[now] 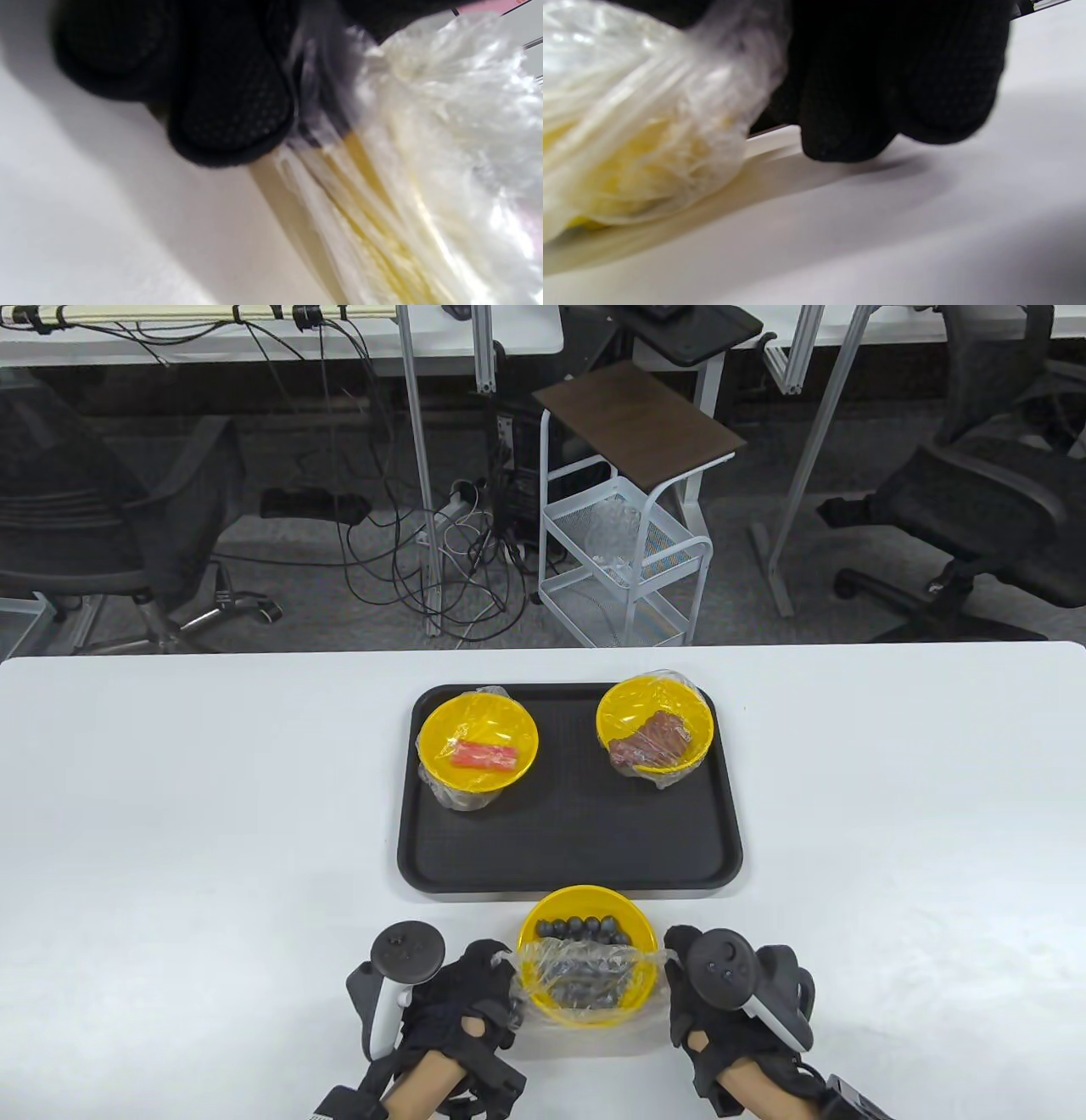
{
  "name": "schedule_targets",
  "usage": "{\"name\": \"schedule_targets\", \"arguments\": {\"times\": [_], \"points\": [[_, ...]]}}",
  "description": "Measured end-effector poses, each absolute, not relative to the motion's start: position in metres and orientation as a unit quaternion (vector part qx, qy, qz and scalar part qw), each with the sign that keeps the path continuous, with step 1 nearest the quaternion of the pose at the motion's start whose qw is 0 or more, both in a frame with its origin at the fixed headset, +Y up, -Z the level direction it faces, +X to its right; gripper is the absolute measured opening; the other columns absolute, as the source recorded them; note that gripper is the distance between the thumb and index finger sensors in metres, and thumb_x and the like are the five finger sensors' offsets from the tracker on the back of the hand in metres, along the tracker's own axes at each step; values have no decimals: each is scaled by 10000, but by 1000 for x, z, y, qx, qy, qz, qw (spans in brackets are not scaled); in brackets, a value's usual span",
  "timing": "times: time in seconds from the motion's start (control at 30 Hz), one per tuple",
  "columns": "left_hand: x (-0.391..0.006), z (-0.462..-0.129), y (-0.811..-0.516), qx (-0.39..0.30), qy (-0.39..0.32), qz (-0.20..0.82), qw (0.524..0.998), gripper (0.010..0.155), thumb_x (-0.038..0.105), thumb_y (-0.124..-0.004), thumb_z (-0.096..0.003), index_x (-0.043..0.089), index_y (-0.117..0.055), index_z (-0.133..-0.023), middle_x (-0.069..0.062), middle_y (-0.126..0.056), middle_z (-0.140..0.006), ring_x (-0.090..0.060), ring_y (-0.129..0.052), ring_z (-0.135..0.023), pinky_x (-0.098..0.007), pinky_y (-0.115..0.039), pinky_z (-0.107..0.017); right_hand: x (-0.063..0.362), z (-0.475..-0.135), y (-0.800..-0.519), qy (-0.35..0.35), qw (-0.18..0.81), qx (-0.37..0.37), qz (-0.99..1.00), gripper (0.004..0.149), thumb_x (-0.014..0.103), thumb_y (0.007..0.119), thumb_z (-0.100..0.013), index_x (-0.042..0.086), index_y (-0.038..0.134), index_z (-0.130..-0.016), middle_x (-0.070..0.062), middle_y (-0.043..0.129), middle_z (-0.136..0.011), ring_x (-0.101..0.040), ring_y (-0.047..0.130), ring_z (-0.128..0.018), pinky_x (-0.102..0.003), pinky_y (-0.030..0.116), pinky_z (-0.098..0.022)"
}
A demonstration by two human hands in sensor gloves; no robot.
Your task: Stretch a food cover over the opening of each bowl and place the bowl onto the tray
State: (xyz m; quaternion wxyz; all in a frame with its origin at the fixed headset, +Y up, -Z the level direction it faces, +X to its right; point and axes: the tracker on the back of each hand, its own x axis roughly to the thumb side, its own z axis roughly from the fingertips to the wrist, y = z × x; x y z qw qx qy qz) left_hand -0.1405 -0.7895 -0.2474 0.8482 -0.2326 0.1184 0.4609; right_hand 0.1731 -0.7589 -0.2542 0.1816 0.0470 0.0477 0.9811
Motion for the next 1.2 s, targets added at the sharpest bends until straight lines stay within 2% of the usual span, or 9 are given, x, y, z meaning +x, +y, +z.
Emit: {"name": "schedule_targets", "arguments": {"times": [0.1,0.2,0.3,0.57,0.8,0.87,0.93,0.97,1.2], "points": [[-139,-252,-791,-247,106,465,844,539,430,-768,-494,346,-719,-1025,94,-1099,-472,-221,-1145,-336,-394,-953,-274,173,-262,-760,63,211,57,974,617,264,737,-465,178,612,-1063,-92,921,-678,-297,1033,-443,-417,903,-279],[-139,-257,-791,-268,95,469,836,525,420,-758,-503,454,-708,-1024,74,-1100,-512,-246,-1140,-376,-402,-947,-287,173,-269,-760,71,232,62,968,601,253,737,-465,221,635,-1057,-95,931,-684,-307,1034,-451,-423,904,-284],[-139,-263,-790,-270,93,461,840,504,412,-750,-507,478,-738,-1007,61,-1090,-540,-260,-1137,-388,-411,-947,-299,177,-278,-759,81,261,52,961,562,248,736,-469,242,698,-1030,-103,936,-694,-320,1031,-460,-430,901,-292],[-132,-282,-784,-302,75,424,851,446,390,-734,-506,416,-844,-937,37,-1079,-576,-287,-1119,-416,-433,-938,-340,176,-298,-758,130,282,57,949,526,236,744,-465,270,771,-989,-135,940,-755,-363,1015,-510,-453,890,-322],[-125,-300,-783,-369,58,398,838,436,373,-720,-512,354,-844,-930,7,-1060,-628,-308,-1100,-465,-456,-921,-380,179,-320,-758,197,298,69,931,442,207,754,-453,191,887,-875,-147,927,-797,-385,996,-566,-468,881,-360],[-123,-304,-782,-387,48,381,839,437,370,-721,-511,356,-846,-929,3,-1056,-641,-308,-1094,-484,-460,-917,-393,181,-324,-758,204,304,75,927,456,208,763,-445,205,877,-886,-150,920,-810,-390,988,-584,-470,877,-367],[-119,-307,-781,-404,34,366,837,434,367,-721,-511,363,-853,-924,0,-1048,-656,-314,-1085,-502,-466,-911,-408,180,-326,-758,192,323,93,922,565,194,770,-429,288,778,-986,-149,907,-830,-391,979,-594,-470,871,-373],[-118,-309,-780,-405,34,356,842,433,365,-721,-510,365,-855,-922,4,-1049,-655,-312,-1084,-504,-464,-912,-409,180,-326,-758,194,334,97,917,556,175,738,-459,305,753,-999,-148,901,-836,-389,977,-596,-471,869,-375],[-115,-310,-782,-386,45,381,839,440,375,-720,-514,348,-843,-935,13,-1049,-639,-303,-1082,-484,-454,-912,-399,186,-328,-761,202,345,86,912,512,175,747,-455,241,833,-955,-173,914,-832,-404,990,-584,-478,883,-364]]}}
